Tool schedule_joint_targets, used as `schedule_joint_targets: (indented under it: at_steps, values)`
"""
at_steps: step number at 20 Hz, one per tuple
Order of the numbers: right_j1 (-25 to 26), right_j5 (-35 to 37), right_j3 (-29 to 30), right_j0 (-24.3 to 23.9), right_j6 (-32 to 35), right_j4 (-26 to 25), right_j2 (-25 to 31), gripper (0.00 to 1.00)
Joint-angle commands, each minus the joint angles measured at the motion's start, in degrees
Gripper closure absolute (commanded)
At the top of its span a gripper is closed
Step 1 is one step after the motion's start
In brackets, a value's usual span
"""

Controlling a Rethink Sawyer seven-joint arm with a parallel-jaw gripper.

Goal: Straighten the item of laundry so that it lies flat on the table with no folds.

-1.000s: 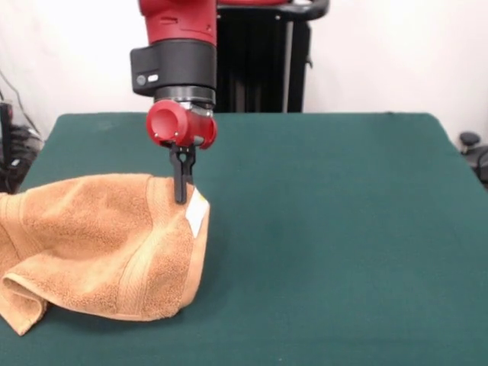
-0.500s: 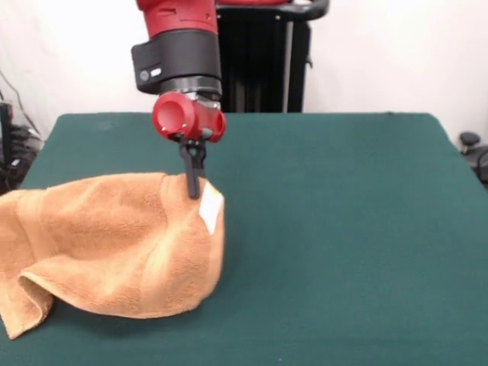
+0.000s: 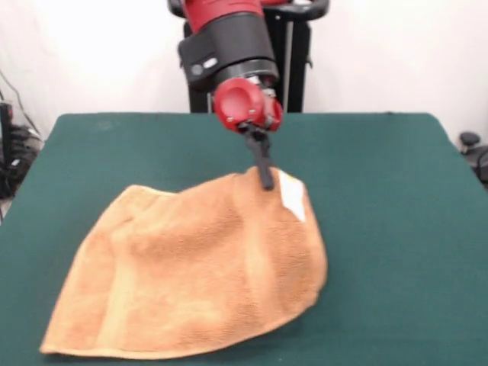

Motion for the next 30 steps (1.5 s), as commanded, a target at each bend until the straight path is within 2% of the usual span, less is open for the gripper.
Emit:
schedule_joint_targets:
  at_steps: [1,3,4,5,8,10,11,12,13,14,15,17,22,30]
  values:
    - [5.99,1.24,1.1,6.6,6.56,2.58,1.96,1.0]
    - [8.1,-2.8,-2.16,10.4,2.24,6.65,-4.8,1.0]
    - [8.83,-3.24,-2.71,11.06,1.89,6.96,-5.58,1.0]
    - [10.36,-5.05,-4.42,13.07,-0.34,8.96,-8.99,1.0]
    - [12.9,-6.85,-6.65,15.91,-2.92,12.03,-12.95,1.0]
    - [15.19,-7.61,-7.63,16.83,-7.2,16.93,-15.34,1.0]
    - [17.78,-5.67,-7.4,14.52,-14.32,22.99,-13.92,1.0]
    - [19.47,-4.07,-7.44,12.71,-18.73,26.25,-12.57,1.0]
    - [23.41,0.78,-7.79,7.63,-29.0,33.33,-8.37,1.0]
    - [26.57,4.97,-8.79,4.23,-36.4,38.05,-5.98,1.0]
    - [29.48,9.32,-9.72,1.98,-41.66,42.18,-4.88,1.0]
    - [31.17,13.94,-9.82,1.04,-44.51,45.83,-4.81,1.0]
    - [29.98,20.39,-9.14,1.31,-46.55,50.29,-6.32,1.0]
    - [20.44,30.31,-5.87,1.92,-49.91,55.96,-8.77,1.0]
